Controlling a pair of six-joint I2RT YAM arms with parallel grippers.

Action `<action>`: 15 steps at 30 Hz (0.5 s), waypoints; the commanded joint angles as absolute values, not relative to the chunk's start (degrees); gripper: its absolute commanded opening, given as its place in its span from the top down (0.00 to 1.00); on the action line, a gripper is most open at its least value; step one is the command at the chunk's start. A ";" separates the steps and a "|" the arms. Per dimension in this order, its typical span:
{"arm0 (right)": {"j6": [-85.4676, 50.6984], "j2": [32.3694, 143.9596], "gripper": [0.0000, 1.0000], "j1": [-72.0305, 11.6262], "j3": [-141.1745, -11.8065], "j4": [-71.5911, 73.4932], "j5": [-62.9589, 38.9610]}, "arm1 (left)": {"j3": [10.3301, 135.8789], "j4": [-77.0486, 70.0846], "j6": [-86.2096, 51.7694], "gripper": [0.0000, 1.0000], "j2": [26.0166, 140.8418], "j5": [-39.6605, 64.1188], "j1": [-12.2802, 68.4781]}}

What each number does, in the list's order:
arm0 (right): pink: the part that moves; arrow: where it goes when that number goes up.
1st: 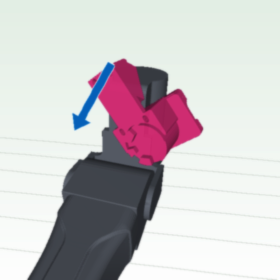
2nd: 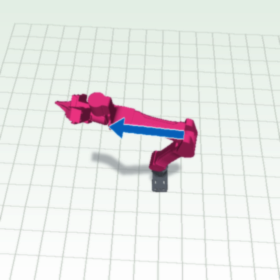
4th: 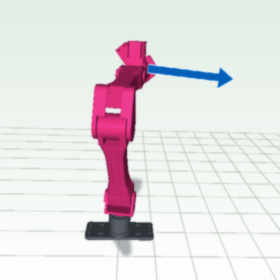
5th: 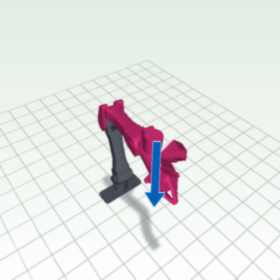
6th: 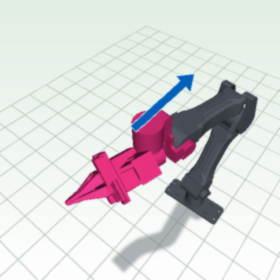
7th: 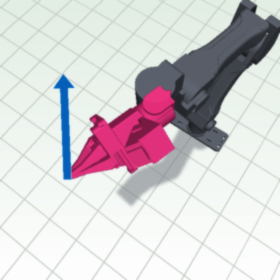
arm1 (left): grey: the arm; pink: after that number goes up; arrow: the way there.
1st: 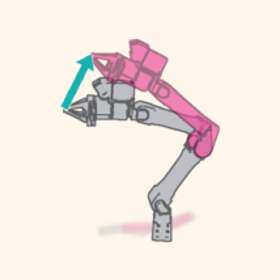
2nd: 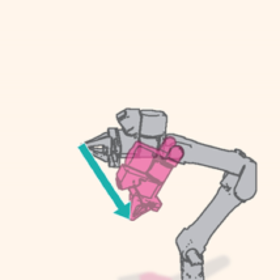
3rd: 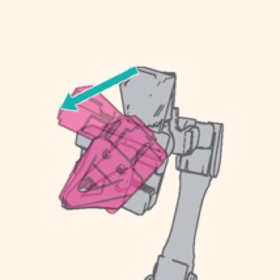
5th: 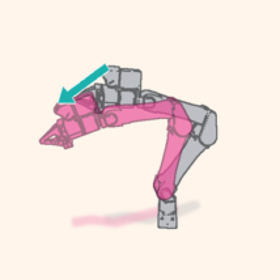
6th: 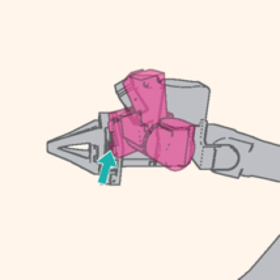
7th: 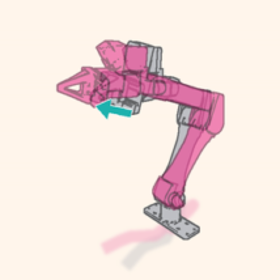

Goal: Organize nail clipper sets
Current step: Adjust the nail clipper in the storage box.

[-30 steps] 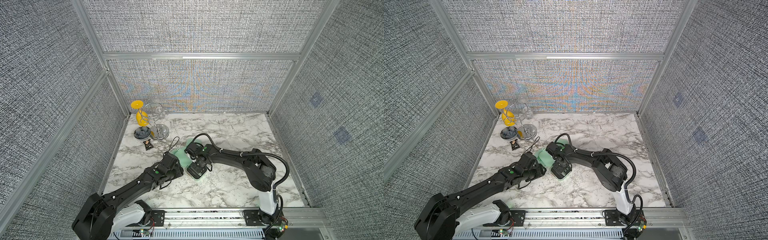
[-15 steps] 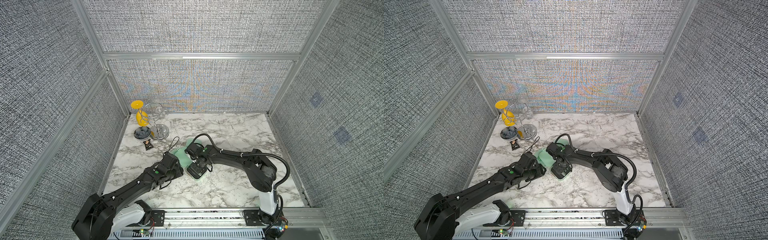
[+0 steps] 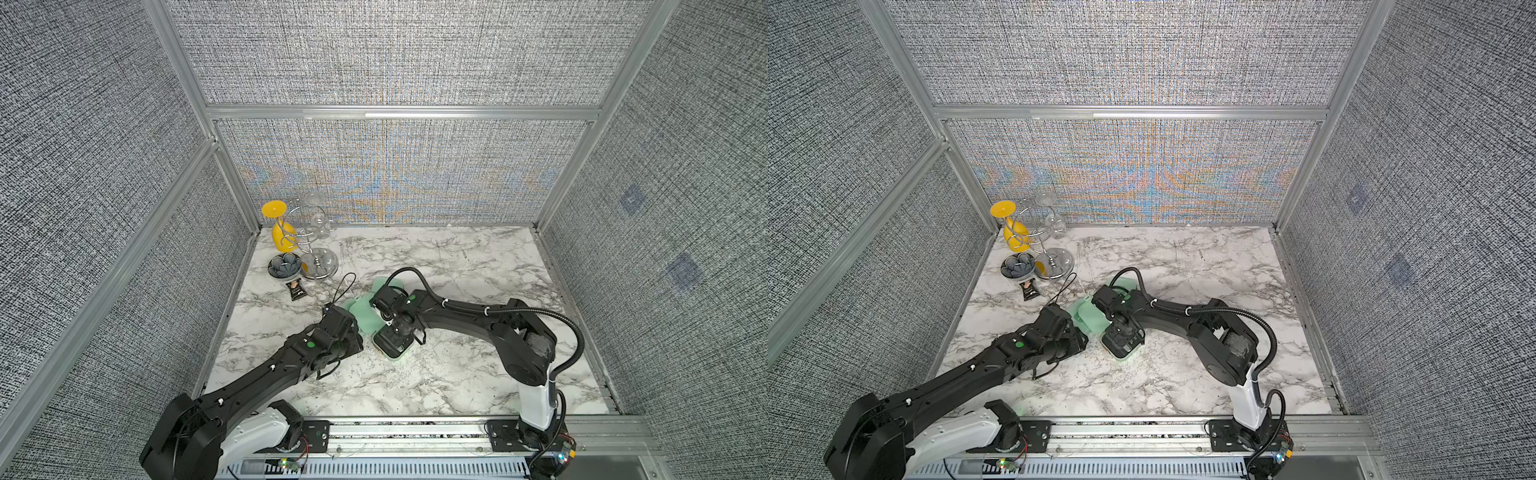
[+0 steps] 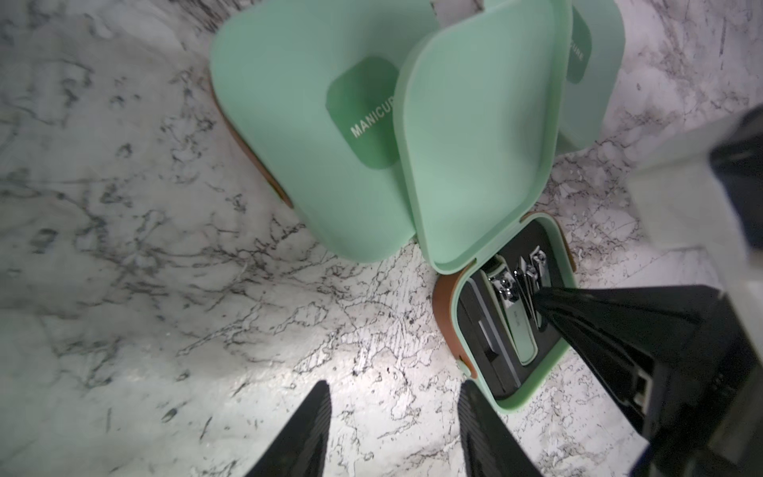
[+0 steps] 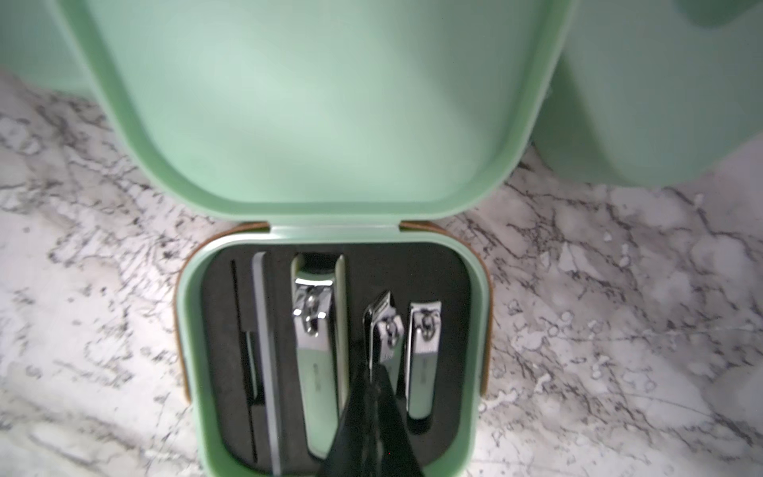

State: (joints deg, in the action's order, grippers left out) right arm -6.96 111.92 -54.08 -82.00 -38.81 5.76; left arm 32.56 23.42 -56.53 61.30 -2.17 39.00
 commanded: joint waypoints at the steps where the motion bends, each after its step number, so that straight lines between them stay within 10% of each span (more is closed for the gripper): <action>1: -7.27 109.51 0.93 -54.23 -82.37 -40.48 6.04 | 33.40 27.38 -57.51 0.47 60.35 -7.02 38.86; 15: -9.75 111.86 0.93 -56.51 -80.46 -38.08 2.88 | 41.30 29.36 -48.69 0.46 65.30 -8.95 30.71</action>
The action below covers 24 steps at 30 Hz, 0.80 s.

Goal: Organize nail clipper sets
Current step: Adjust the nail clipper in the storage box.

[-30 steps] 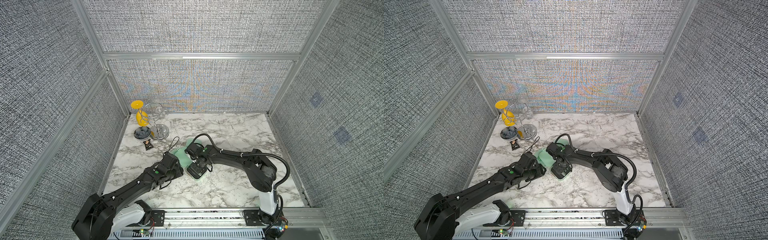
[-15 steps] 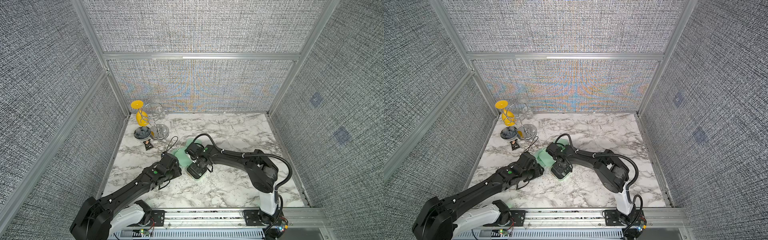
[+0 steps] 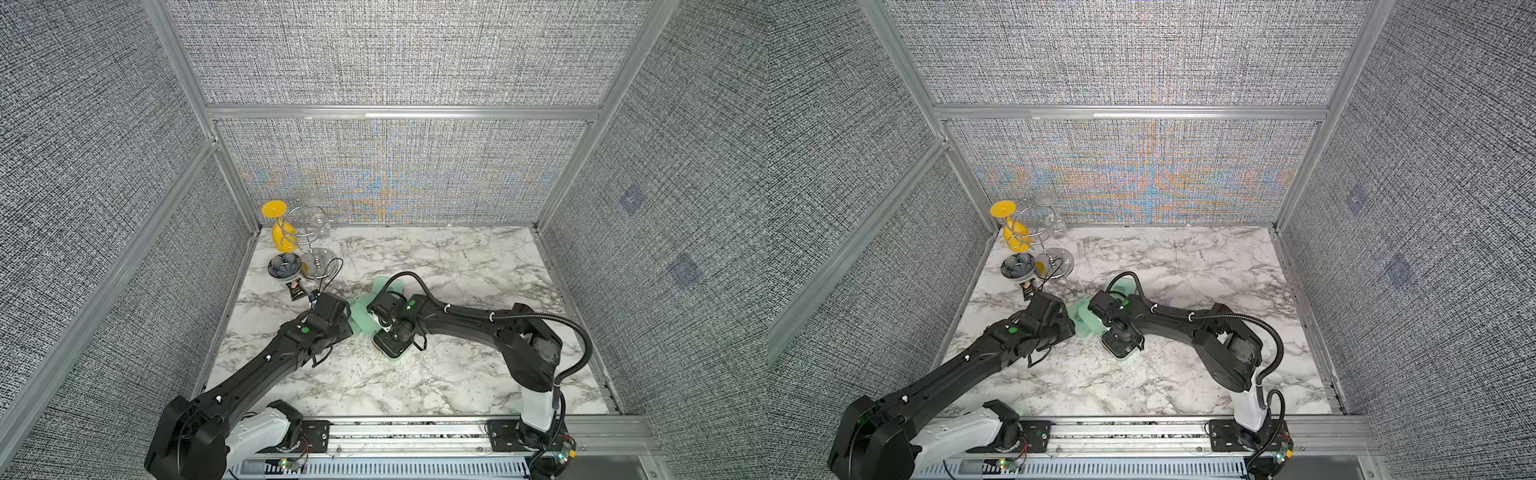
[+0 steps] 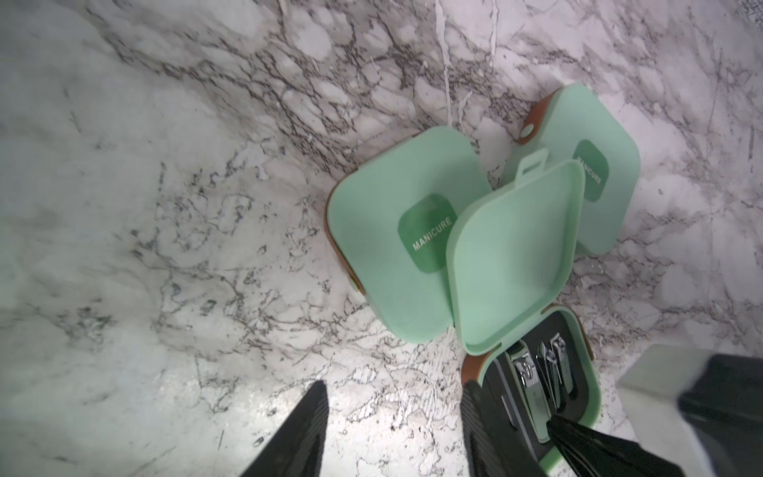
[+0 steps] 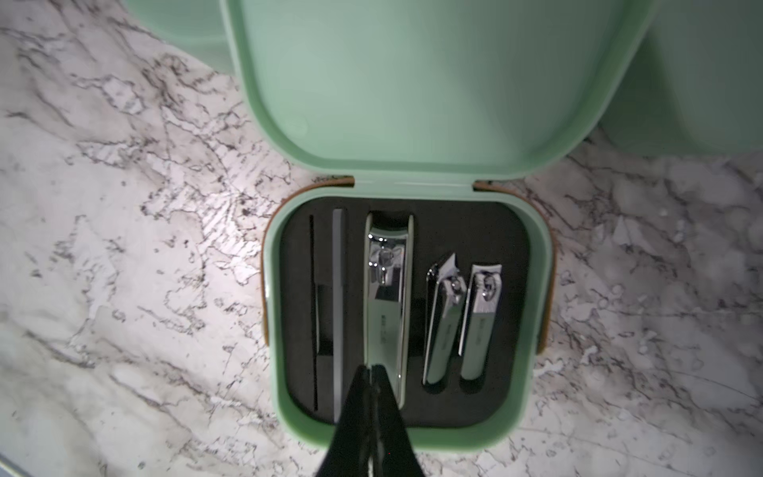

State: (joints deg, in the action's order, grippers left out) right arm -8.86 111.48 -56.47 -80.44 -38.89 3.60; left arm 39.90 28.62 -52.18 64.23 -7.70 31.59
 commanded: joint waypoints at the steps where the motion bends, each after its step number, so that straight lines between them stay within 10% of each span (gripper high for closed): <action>1: -9.76 112.03 0.94 -56.56 -80.47 -38.06 2.90 | 41.86 29.36 -48.19 0.46 65.90 -9.34 30.32; 24: -13.89 104.84 0.87 -56.43 -81.25 -43.64 8.92 | 49.31 22.29 -36.60 0.47 81.13 -3.60 20.22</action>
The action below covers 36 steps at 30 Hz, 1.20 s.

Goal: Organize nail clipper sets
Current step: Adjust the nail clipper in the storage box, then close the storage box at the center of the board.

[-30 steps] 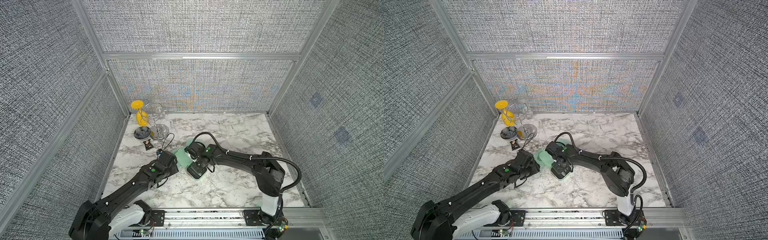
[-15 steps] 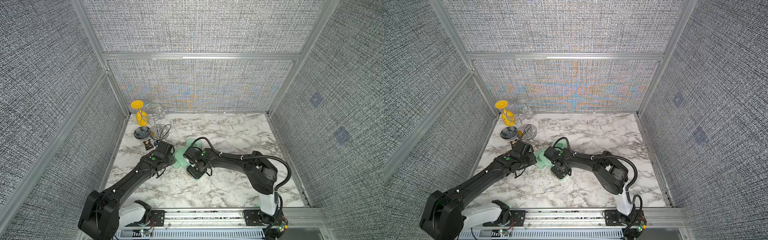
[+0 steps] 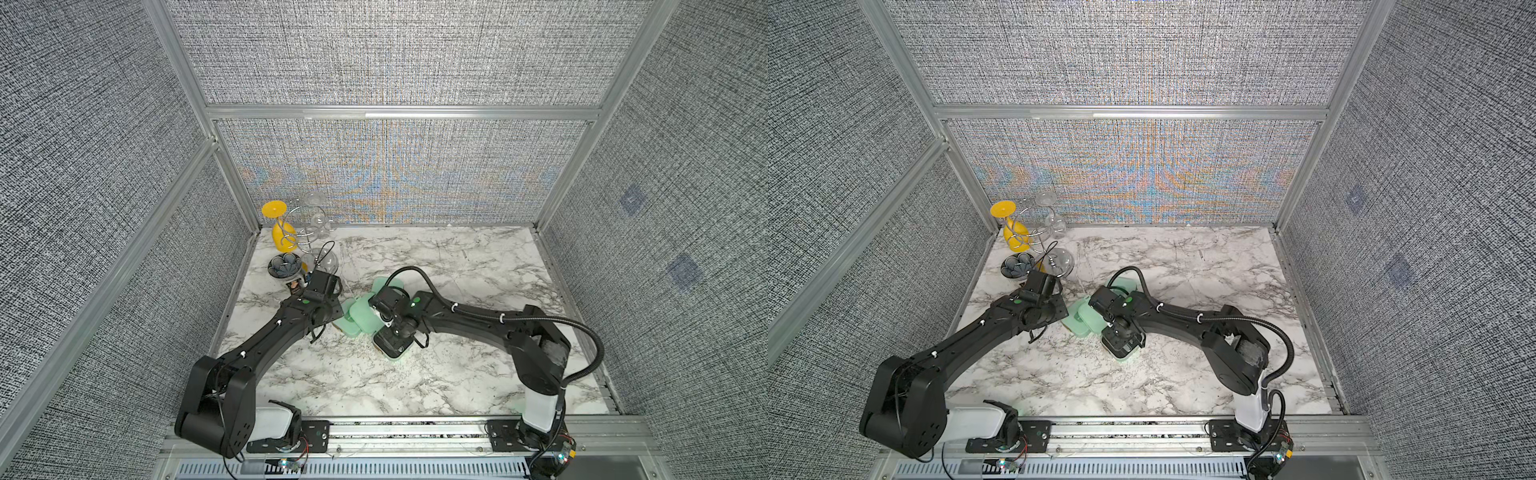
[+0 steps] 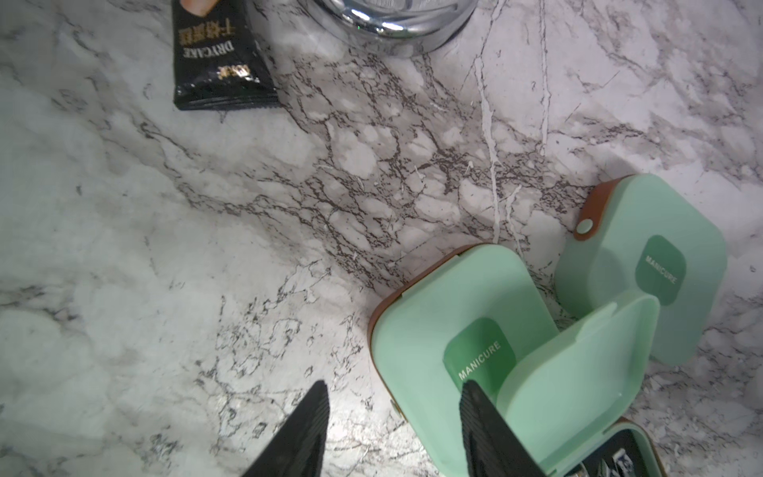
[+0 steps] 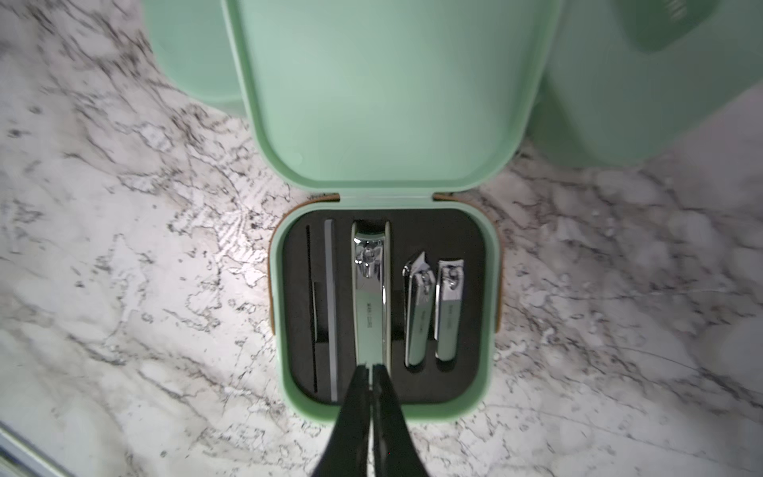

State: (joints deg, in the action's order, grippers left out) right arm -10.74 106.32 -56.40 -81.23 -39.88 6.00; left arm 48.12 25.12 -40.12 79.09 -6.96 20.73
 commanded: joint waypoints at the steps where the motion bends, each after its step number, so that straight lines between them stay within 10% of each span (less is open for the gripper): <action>1: -15.57 104.18 0.86 -56.25 -80.86 -44.58 9.29 | 50.12 22.03 -36.17 0.47 82.42 -2.60 20.00; 12: -50.25 91.35 0.68 -54.41 -57.90 -35.19 -2.13 | 56.59 21.80 -33.09 0.48 93.67 2.63 19.25; 36: -58.65 98.48 0.69 -51.59 -52.06 -17.75 0.44 | 51.99 18.02 -31.82 0.48 89.96 15.06 19.24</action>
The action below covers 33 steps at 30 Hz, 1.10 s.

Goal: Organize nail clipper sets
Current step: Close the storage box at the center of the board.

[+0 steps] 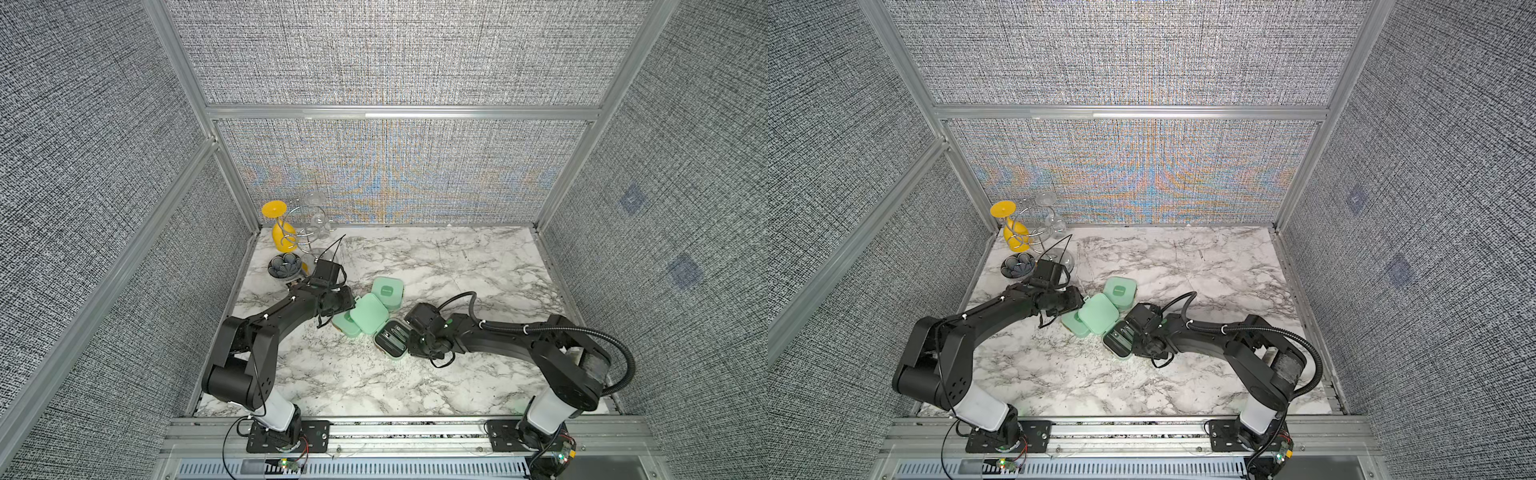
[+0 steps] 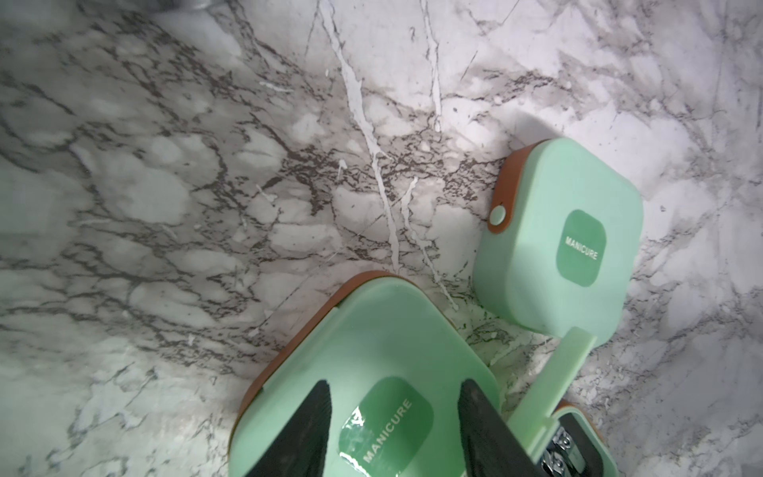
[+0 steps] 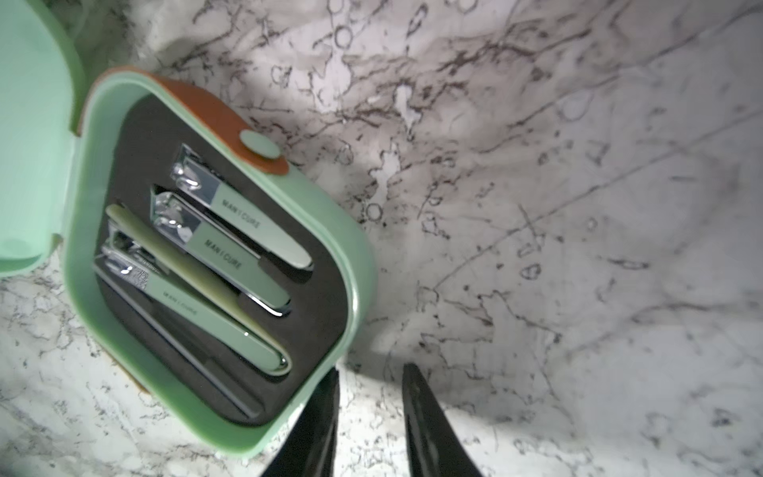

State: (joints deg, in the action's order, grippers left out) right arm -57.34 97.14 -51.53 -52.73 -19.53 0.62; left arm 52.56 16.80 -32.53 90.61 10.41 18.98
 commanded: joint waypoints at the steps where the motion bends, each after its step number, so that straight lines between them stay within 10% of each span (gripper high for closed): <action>1: -58.65 98.44 0.69 -51.59 -52.03 -17.84 0.44 | 51.74 17.91 -31.90 0.48 89.31 15.41 19.20; 33: -58.45 99.51 0.69 -49.70 -53.01 -15.52 2.20 | 44.54 9.62 -40.44 0.46 85.74 21.28 34.61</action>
